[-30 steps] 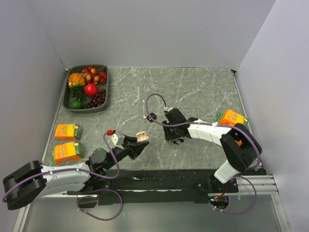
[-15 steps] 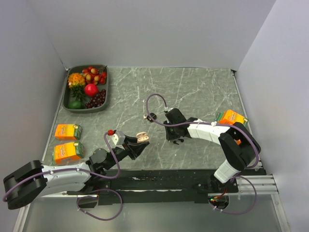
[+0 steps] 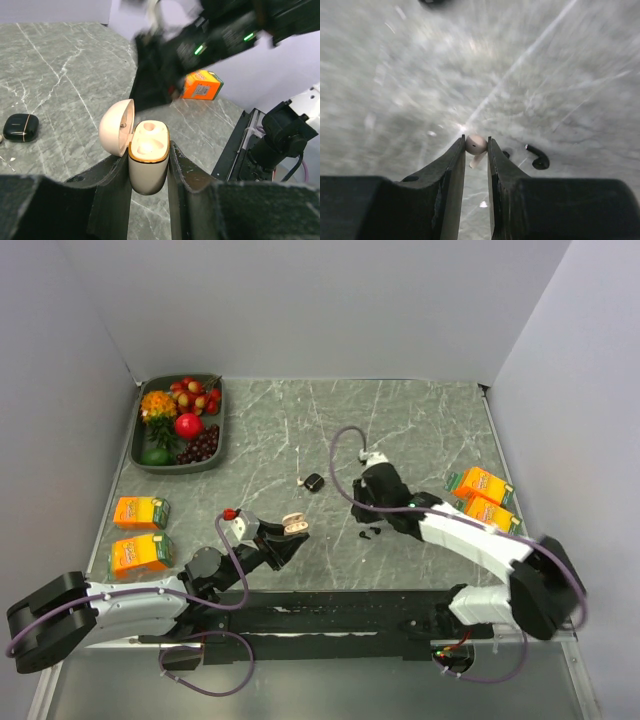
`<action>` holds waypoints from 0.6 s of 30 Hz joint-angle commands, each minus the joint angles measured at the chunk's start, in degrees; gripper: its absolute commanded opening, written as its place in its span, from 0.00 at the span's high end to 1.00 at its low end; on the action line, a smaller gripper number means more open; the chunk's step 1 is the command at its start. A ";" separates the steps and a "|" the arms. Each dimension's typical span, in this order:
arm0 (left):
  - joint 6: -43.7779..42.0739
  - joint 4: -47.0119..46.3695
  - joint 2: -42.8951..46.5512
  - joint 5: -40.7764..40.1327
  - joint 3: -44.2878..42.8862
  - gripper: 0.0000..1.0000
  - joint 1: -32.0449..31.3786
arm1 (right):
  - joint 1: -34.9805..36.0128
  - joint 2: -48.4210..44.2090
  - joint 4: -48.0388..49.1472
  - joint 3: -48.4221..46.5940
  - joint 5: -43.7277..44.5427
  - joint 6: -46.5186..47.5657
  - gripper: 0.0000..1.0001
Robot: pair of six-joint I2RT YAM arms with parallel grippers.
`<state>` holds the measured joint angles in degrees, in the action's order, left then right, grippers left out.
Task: Insert the wireless bluetooth earbuds into the charging case
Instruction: Pick up the earbud from the center of the board.
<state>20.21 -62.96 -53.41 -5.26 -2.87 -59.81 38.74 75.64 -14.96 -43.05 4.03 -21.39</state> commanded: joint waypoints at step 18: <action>-0.87 -11.66 -5.92 2.36 -3.98 0.99 -0.30 | 18.29 -36.43 19.79 6.04 11.09 12.15 1.00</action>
<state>19.18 -68.27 -59.24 -4.34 -3.90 -59.81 55.16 41.25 -1.69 -37.95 14.74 -12.53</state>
